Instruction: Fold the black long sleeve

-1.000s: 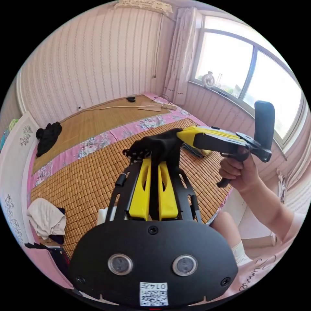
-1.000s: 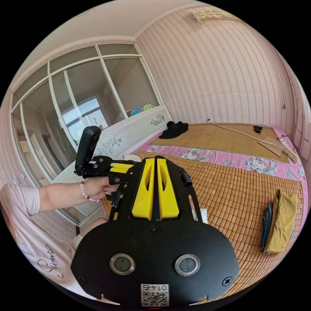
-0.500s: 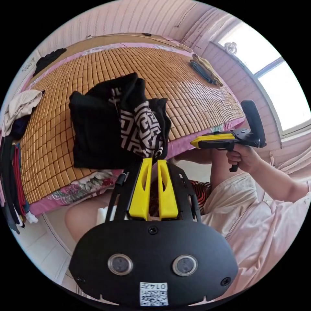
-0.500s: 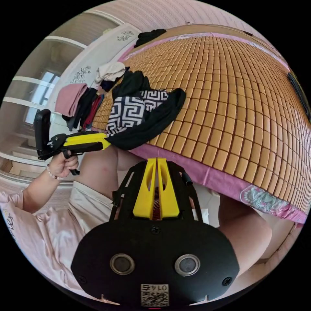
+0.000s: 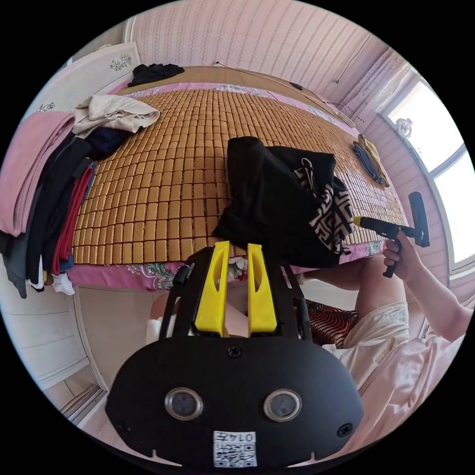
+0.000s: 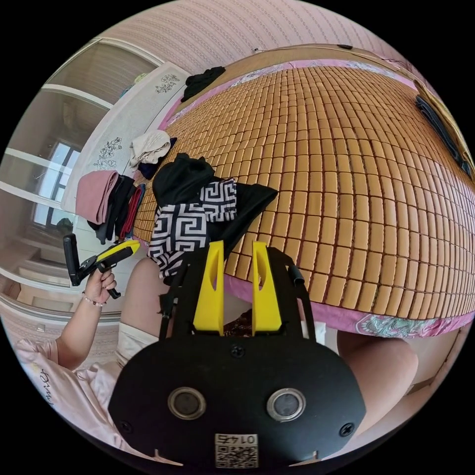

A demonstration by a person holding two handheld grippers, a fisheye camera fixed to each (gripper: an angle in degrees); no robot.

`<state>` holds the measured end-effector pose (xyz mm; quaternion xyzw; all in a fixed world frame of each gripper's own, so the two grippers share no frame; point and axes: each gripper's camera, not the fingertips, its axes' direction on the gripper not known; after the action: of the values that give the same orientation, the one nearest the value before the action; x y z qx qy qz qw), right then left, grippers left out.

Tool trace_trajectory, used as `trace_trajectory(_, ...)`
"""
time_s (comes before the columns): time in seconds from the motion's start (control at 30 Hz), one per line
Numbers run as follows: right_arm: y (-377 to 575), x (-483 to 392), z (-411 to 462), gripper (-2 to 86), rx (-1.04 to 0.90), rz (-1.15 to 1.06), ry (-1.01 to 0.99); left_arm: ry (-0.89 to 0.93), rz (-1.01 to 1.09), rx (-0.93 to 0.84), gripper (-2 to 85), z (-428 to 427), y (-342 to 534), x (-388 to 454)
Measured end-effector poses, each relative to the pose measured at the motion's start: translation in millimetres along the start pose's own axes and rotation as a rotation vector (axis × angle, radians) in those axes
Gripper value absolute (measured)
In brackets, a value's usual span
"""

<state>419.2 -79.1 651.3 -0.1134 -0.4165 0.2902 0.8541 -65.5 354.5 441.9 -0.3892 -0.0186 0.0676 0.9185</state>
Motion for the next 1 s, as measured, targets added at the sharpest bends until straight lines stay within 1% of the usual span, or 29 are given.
trace_trajectory(0.07,-2,-1,-1,9.8,0.016,0.002,0.005,-0.001,-0.010,-0.017,7.9,3,-6,-10)
trace_trajectory(0.2,-13,-2,-6,11.0,0.026,0.008,0.029,0.028,0.027,-0.006,13.2,4,-21,-22)
trace_trajectory(0.27,-21,-1,-8,11.1,0.028,0.019,0.049,0.033,0.037,-0.033,13.1,9,-25,-24)
trace_trajectory(0.3,-26,-1,-9,11.1,0.035,0.030,0.066,0.034,0.040,-0.081,11.9,13,-28,-24)
trace_trajectory(0.37,-34,1,-8,10.6,0.033,0.055,0.087,0.023,0.075,-0.064,8.0,5,-27,-23)
trace_trajectory(0.4,-38,4,-6,10.0,0.022,0.081,0.093,0.051,0.096,-0.104,5.4,3,-26,-22)
trace_trajectory(0.43,-41,6,-4,7.7,-0.008,0.112,0.097,0.062,0.099,-0.136,3.7,-1,-23,-23)
trace_trajectory(0.47,-42,7,-3,6.5,-0.024,0.125,0.097,0.058,0.099,-0.133,3.4,-6,-21,-23)
trace_trajectory(0.5,-42,10,-3,3.3,-0.049,0.150,0.084,0.060,0.098,-0.121,2.6,-18,-16,-25)
trace_trajectory(0.57,-35,14,-11,0.9,-0.036,0.169,0.012,0.084,0.089,-0.097,1.9,-41,-5,-29)
trace_trajectory(0.63,-17,21,-40,-0.1,0.054,0.188,-0.136,0.129,0.077,-0.026,1.3,-85,16,-38)
trace_trajectory(0.67,-12,23,-49,-0.2,0.079,0.186,-0.177,0.135,0.072,-0.004,1.2,-98,21,-41)
trace_trajectory(0.7,-1,25,-69,-0.4,0.123,0.161,-0.248,0.143,0.059,0.054,1.0,-127,33,-48)
trace_trajectory(0.73,10,26,-90,-0.5,0.164,0.124,-0.274,0.161,0.044,0.123,0.8,-156,45,-55)
trace_trajectory(0.83,39,24,-137,-0.6,0.210,0.041,-0.252,0.238,0.013,0.277,0.6,-222,73,-69)
trace_trajectory(0.9,58,18,-160,-0.6,0.231,-0.001,-0.282,0.247,-0.005,0.339,0.4,-252,86,-71)
trace_trajectory(1.0,85,3,-199,-0.7,0.290,-0.053,-0.324,0.328,-0.029,0.427,0.1,-293,101,-74)
